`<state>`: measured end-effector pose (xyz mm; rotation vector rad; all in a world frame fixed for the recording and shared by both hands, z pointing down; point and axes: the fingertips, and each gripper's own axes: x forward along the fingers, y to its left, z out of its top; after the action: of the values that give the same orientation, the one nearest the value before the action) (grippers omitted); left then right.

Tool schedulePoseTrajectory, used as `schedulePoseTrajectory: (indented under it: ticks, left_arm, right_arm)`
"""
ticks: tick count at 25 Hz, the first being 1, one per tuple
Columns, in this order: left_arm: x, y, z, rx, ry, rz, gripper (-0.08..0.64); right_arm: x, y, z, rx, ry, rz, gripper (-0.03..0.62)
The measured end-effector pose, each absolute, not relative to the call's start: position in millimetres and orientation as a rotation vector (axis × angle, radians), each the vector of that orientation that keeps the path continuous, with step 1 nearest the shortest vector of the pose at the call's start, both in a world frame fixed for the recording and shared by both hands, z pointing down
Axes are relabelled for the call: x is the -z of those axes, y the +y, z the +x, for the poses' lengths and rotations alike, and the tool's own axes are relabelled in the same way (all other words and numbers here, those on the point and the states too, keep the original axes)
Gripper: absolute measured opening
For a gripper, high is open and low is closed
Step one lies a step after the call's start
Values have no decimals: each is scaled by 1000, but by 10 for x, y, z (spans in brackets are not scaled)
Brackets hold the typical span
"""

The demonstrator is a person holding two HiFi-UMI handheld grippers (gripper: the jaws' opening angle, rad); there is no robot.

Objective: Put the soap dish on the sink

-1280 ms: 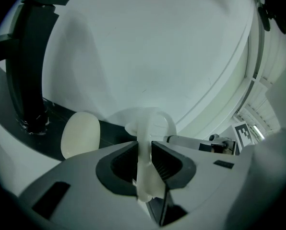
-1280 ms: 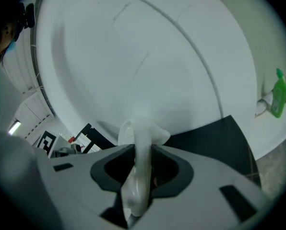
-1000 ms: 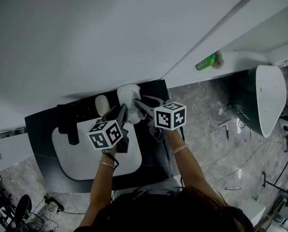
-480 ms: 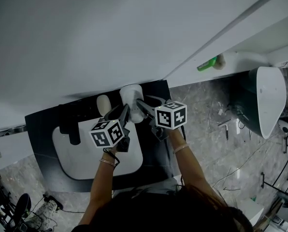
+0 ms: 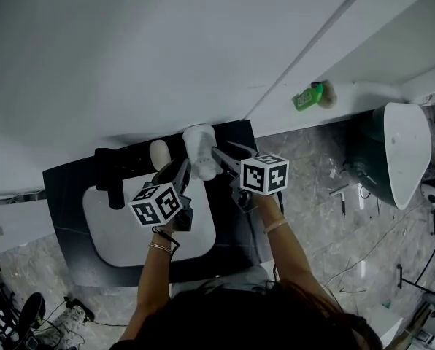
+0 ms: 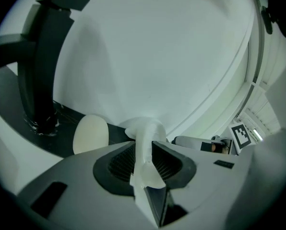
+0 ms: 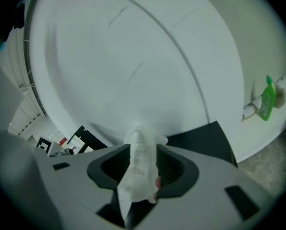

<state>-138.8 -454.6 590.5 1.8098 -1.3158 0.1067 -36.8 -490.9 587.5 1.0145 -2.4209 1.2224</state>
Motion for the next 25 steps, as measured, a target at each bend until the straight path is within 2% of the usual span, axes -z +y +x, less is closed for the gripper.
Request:
schedulePoseTrajectory:
  ticks: [5,13,19,25]
  left_arm:
    - [-5416,-4297,-1387,-53,-1356,1878,94]
    - [-4407,-3679,-1220,102,-1355,2051,92]
    - [-3694,-3153,-1241,266,-1376,2088,9]
    - [-3205,-2534,-1136,369,-1297,2121,3]
  right_arm:
    - [-5489,-4666,-288,-1086,-2468,1061,162]
    - [-4562,-4076,-101,-856,-2626,1126,52]
    - [-3929,-3561,32,-777,-2734,1102,37]
    - [-3563,-3049,208,-753,-2783,1112,28]
